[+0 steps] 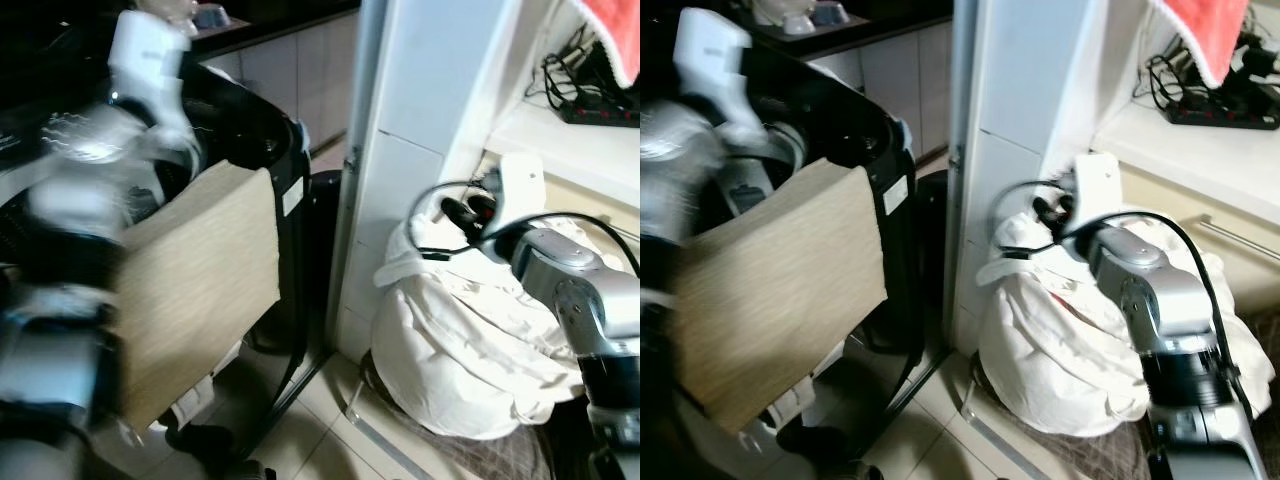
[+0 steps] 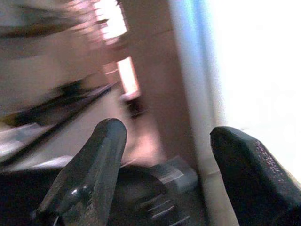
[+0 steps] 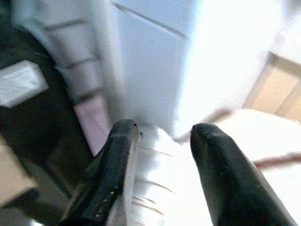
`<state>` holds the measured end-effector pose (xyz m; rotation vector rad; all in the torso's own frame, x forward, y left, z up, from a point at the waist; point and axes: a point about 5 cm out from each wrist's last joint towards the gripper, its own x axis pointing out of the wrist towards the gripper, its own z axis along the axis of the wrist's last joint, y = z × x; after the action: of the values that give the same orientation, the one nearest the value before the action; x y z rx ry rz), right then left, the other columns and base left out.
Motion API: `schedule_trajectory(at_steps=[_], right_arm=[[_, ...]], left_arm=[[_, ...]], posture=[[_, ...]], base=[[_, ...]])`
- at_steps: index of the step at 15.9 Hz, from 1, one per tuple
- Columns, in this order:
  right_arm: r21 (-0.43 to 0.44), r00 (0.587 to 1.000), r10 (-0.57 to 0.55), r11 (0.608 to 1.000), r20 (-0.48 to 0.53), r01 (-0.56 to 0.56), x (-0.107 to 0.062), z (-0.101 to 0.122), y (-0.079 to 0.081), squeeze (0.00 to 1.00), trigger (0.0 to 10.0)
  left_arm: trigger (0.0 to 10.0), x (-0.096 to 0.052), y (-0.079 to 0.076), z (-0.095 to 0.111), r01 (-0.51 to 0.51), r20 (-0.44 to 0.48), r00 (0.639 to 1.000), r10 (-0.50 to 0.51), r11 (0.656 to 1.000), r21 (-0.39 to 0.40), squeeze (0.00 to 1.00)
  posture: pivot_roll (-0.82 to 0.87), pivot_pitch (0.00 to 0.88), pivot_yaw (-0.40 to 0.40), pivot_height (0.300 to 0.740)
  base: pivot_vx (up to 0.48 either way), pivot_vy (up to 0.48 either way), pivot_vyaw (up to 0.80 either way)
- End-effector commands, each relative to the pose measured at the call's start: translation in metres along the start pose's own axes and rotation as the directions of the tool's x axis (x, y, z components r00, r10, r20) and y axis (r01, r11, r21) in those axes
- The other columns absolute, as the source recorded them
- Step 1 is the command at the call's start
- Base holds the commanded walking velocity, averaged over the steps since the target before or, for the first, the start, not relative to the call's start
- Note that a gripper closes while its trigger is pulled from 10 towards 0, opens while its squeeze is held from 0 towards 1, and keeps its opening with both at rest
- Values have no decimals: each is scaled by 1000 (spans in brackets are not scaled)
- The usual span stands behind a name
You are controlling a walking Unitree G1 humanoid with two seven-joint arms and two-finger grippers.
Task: Clothes washing
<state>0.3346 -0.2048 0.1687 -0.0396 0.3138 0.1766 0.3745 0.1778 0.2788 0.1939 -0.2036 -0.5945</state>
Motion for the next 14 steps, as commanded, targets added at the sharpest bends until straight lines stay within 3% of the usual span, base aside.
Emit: schedule_trajectory(at_steps=[1,2,4,6,8,9,12,13,14], right_arm=[[-48,999,-39,998,-17,38,7,-4,-11,1000,10000],[-88,993,-96,992,-70,90,15,-17,-24,1000,10000],[-95,985,-131,988,-111,120,20,-28,-36,1000,10000],[-120,964,-195,977,-178,176,23,-40,-57,1000,10000],[-155,953,-195,975,-234,161,24,-46,-63,1000,10000],[-207,943,-182,970,-279,126,24,-53,-67,1000,10000],[-267,930,-202,956,-308,119,24,-65,-71,1000,10000],[-289,923,-220,949,-315,128,23,-69,-73,137,10000],[-323,914,-247,936,-322,139,21,-74,-76,0,10000]], left_arm=[[10000,2,-15,0,57,13,998,-56,997,-59,0],[10000,6,-37,-7,106,17,994,-105,991,-83,0],[10000,6,-56,-15,142,-1,990,-143,987,-75,0],[10000,-6,-90,-28,224,-33,973,-230,967,-125,0],[10000,-16,-104,-34,290,-72,951,-301,948,-132,0],[10000,-26,-118,-40,366,-105,919,-380,922,-129,0],[10000,-34,-132,-44,378,-126,913,-387,921,-91,0],[10000,-35,-133,-44,372,-128,916,-380,925,-84,0],[10000,-37,-134,-44,361,-129,921,-367,930,-73,0]], posture=[[-47,0,29,740],[-44,0,27,740],[-39,3,26,740],[-36,11,25,740],[-35,19,28,740],[-32,27,30,740],[-1,52,30,740],[-1,52,30,740],[18,68,33,740]], base=[[0,0,0],[0,0,0],[0,0,0],[0,0,0],[0,0,0],[0,0,0],[0,0,0],[0,0,0],[0,0,0]])
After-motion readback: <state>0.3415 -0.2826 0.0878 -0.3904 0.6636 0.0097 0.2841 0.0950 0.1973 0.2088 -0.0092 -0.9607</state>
